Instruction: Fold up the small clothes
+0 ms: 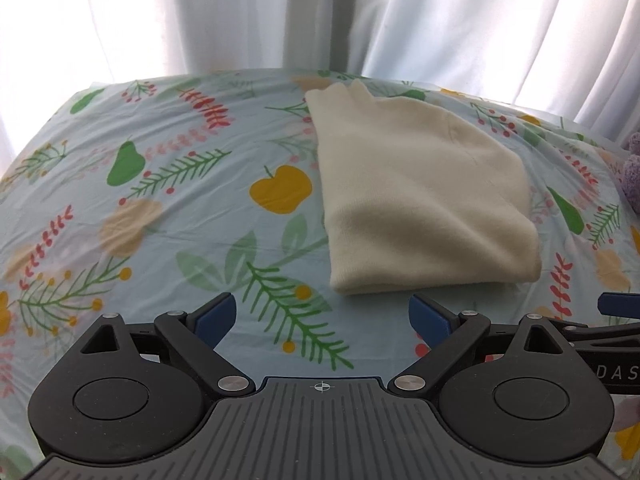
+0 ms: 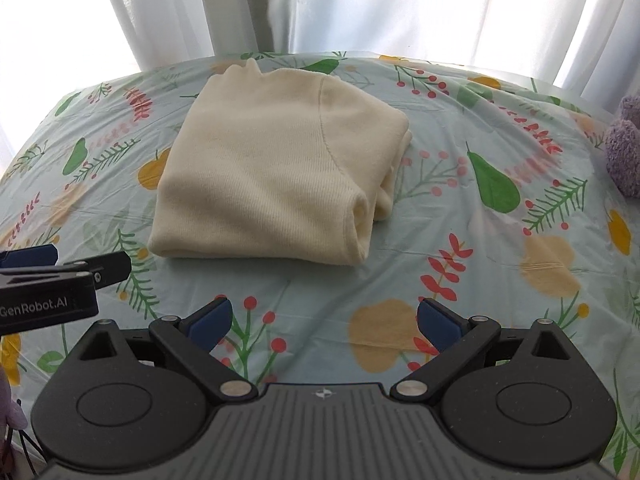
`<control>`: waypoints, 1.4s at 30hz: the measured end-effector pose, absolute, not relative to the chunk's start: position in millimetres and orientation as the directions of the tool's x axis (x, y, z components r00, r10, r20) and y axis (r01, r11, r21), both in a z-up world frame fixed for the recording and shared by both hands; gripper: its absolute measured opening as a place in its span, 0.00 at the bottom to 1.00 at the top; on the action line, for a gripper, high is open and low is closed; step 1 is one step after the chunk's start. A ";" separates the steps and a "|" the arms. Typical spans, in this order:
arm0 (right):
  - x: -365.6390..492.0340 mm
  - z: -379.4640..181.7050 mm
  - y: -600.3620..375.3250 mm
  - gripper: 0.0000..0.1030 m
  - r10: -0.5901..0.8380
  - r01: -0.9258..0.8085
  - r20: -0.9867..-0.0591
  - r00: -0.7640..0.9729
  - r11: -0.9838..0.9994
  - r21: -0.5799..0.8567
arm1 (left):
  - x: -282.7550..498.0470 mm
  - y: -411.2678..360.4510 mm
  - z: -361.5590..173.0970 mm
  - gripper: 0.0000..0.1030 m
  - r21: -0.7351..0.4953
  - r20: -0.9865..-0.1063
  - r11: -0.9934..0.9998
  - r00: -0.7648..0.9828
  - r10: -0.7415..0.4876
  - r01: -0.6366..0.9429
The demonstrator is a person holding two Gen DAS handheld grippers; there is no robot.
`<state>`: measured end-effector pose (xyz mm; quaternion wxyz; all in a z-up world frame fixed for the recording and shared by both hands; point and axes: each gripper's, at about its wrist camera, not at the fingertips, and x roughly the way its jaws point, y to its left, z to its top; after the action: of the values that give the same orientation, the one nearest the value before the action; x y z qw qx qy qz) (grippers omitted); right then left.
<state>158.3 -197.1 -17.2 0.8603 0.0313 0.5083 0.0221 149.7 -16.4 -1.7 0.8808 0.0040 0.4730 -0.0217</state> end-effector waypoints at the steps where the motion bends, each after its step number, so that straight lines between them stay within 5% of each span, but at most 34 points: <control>1: 159.8 -17.8 -196.8 0.96 0.067 0.002 -0.876 0.477 0.997 0.077 | 150.4 -17.1 -2.4 0.94 -0.004 -0.836 0.999 0.548 -0.023 0.034; 42: 166.9 -22.9 -194.6 0.96 -0.044 0.045 -0.876 0.480 0.999 -0.025 | 159.6 -16.3 -15.5 0.94 0.017 -0.869 0.999 0.495 -0.008 0.047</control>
<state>166.9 -194.6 -22.9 0.8603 0.0006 0.5092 -0.0257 159.6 -16.3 -15.5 0.8643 0.0191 0.5023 -0.0159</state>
